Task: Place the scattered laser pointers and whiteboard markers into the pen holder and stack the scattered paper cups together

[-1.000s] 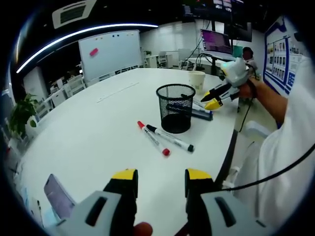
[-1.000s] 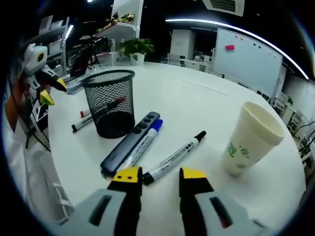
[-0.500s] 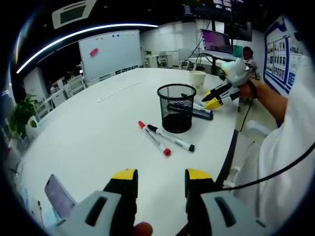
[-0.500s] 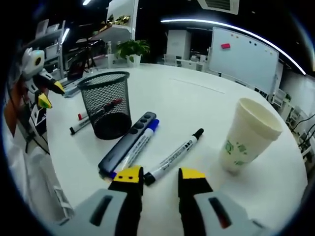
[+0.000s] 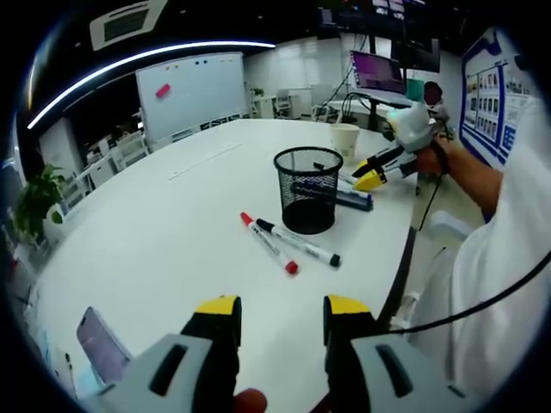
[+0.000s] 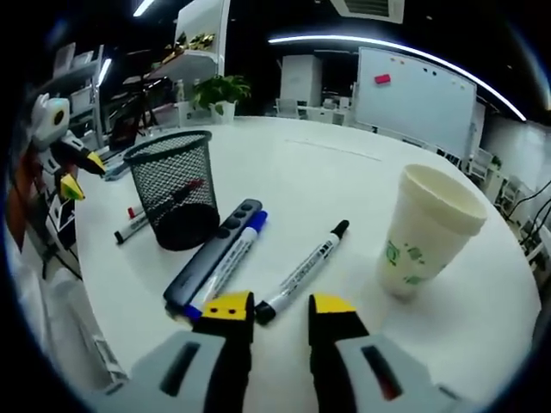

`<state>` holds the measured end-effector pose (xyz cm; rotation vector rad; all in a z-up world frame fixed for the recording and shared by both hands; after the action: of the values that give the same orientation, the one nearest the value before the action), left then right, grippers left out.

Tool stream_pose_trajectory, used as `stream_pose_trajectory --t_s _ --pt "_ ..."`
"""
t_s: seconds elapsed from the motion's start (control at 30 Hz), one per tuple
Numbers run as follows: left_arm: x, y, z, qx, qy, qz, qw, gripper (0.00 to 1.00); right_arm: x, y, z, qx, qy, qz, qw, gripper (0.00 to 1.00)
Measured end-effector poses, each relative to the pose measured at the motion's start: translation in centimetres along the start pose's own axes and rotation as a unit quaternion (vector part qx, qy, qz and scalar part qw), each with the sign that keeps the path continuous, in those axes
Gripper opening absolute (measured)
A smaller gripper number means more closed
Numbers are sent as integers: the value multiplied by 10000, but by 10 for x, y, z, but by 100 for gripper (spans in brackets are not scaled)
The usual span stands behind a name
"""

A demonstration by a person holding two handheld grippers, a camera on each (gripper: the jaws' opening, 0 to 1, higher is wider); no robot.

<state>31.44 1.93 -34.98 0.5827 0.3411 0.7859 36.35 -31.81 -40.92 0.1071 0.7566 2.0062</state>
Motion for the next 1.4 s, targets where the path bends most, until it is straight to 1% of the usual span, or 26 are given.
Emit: stream_pose_trajectory --t_s 0.17,0.4,0.63,0.8,1.07,1.4 --pt "1 0 -1 8 15 19 10000 39 0 0 -1 -27 -24 -17 10000 21" --pt "0 0 -2 21 -2 -7 10000 39 6 1 0 -94 -84 -53 9999 19" --pt "2 0 -1 -3 13 10 10000 39 6 2 -1 -140 -199 -174 9996 16" --pt "3 0 -2 4 33 12 10000 39 4 2 -1 -125 -423 -237 9987 14" --pt "3 1 -1 0 18 37 10000 39 -5 0 -4 -116 -649 -353 9972 14" --pt "4 1 -4 0 43 42 10000 39 -9 -1 -6 -97 -797 -449 9958 11"
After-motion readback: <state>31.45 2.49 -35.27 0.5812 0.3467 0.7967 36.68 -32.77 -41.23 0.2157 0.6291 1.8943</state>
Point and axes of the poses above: the point that each gripper's makers call its tool centre point, and the gripper's own axes: y roughly backward along the fingers, x roughly to its left, z roughly out of its top, the point moved 6 cm from there along y, roughly backward along the fingers, and after that the axes turned 11 degrees about y, right-handed, at the moved point
